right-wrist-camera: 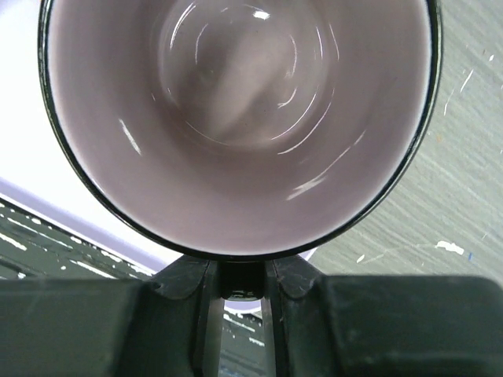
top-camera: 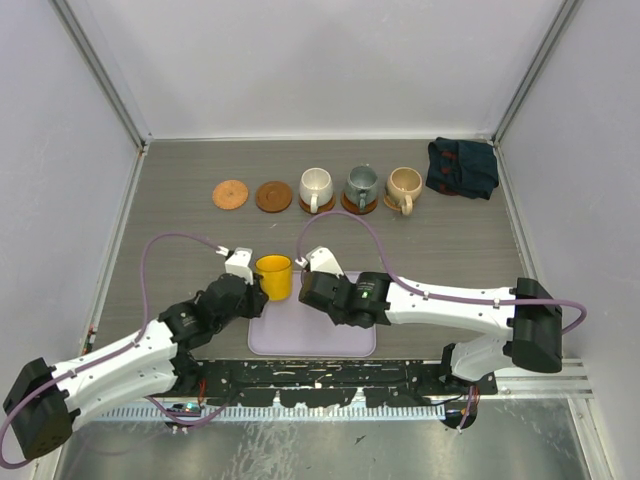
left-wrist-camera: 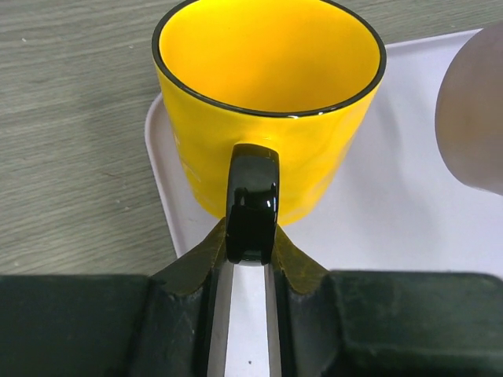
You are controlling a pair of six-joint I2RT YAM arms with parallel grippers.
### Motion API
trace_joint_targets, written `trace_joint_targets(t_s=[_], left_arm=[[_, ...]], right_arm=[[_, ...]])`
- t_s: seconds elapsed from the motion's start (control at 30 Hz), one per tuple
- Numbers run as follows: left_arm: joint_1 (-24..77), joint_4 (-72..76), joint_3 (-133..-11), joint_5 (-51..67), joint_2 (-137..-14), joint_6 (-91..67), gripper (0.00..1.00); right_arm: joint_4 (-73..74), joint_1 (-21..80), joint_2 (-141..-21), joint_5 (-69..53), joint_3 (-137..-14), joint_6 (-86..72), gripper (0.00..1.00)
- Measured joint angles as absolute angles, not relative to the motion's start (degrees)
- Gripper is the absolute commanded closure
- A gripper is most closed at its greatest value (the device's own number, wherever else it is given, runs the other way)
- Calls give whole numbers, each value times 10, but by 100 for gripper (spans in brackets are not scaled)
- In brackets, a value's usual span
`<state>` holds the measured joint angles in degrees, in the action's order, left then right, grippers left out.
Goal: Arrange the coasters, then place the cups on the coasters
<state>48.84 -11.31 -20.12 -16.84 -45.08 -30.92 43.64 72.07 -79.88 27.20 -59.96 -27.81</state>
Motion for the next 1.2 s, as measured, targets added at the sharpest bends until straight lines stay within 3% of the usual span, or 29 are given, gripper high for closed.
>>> trace_joint_targets(t_s=[0.07,0.2,0.47,0.63,1.0,1.2], left_arm=[[490,-114,-195,-159,-441,-322,70],[499,-121,-192,-148,-430,-342,47],[516,-141,-187,-138,-424,-368,43],[517,-147,-192,-136,-451,-368,50],[517,-152,-220,-137,-503,-366,78],[522,-156,-224,-148,-504,-355,80]], right_arm=[[454,721,-799,263,-600,-295,99],[489,721,-799,237,-600,-328,99],[511,721,-799,211,-595,-372,99],[511,721,-799,204,-594,-380,99],[512,721,-799,193,-583,-394,99],[512,721,-799,195,-583,-397,99]])
